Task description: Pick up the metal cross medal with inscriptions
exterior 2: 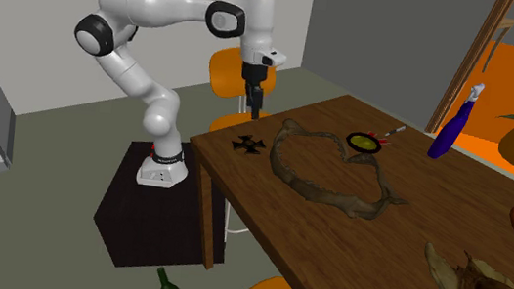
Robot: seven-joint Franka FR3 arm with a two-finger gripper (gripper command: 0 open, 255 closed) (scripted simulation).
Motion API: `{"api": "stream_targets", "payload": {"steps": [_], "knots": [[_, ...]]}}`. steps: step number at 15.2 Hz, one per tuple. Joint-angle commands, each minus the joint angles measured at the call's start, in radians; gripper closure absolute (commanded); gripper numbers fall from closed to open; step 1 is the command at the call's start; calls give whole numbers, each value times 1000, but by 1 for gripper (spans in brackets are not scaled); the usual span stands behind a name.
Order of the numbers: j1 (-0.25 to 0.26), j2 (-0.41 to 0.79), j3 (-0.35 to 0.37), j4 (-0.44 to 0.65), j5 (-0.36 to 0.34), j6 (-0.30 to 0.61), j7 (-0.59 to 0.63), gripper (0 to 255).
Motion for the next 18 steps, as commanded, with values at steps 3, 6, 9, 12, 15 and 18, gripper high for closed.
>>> {"api": "stream_targets", "payload": {"steps": [3,6,9,12,15,18], "knots": [[2,99,-101,78,-15,22,-130,0],[8,189,-178,148,-9,40,-229,0],[6,189,-183,121,-12,67,-230,0],[3,184,-188,78,-17,106,-225,0],[1,182,-193,42,-21,140,-222,0],[0,180,-192,40,-22,140,-221,255]]}}
